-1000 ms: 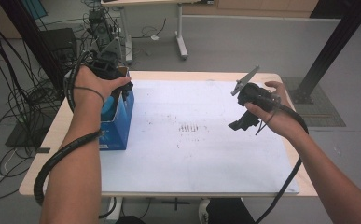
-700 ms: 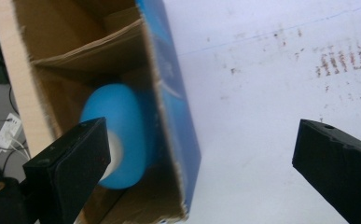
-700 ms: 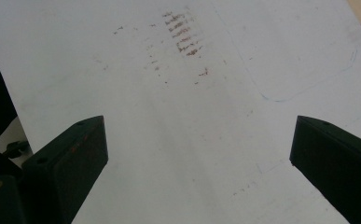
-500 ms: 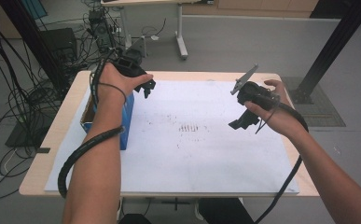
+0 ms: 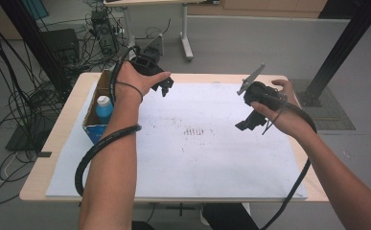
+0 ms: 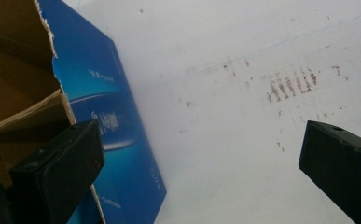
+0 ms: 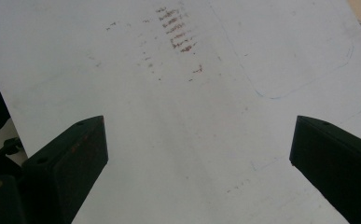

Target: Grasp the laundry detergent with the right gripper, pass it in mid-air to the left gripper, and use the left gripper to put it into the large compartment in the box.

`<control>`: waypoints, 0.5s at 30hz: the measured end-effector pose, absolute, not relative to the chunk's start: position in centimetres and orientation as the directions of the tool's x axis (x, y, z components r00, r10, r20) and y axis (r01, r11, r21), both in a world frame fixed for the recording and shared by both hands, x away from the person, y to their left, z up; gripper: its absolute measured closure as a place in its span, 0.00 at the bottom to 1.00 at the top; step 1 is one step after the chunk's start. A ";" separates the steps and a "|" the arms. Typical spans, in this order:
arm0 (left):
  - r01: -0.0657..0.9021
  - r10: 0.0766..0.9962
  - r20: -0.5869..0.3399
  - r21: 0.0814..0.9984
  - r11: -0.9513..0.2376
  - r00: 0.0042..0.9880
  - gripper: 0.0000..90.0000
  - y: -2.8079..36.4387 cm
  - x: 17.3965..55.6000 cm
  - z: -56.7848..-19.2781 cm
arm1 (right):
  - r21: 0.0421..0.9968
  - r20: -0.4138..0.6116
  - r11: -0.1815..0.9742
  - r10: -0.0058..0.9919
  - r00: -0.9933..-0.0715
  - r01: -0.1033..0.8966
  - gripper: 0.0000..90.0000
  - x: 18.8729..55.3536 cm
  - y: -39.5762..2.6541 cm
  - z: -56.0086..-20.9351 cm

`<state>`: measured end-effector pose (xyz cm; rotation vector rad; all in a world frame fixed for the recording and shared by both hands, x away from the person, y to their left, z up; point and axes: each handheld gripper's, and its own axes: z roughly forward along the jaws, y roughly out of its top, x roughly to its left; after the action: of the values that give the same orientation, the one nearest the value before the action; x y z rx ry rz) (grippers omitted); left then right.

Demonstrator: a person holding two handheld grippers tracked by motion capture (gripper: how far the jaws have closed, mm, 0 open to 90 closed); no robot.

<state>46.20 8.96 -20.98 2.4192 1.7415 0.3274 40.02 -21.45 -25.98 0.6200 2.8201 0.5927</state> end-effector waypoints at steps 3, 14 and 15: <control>0.912 0.946 0.091 0.251 -0.323 0.310 0.01 8.7 46.3 -20.9 | 0.416 -0.094 0.834 0.435 -0.895 0.362 0.05 40.0 -21.3 -26.1; 0.910 0.945 0.091 0.254 -0.327 0.314 0.01 8.7 46.2 -20.9 | 0.413 -0.098 0.837 0.433 -0.896 0.359 0.05 39.8 -21.0 -26.0; 0.909 0.943 0.093 0.253 -0.332 0.318 0.01 8.6 46.2 -20.9 | 0.413 -0.099 0.838 0.431 -0.897 0.357 0.05 39.8 -21.0 -26.0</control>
<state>46.21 8.65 -20.95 2.4214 1.7167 0.3370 39.77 -21.00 -25.99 0.6118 2.8295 0.5816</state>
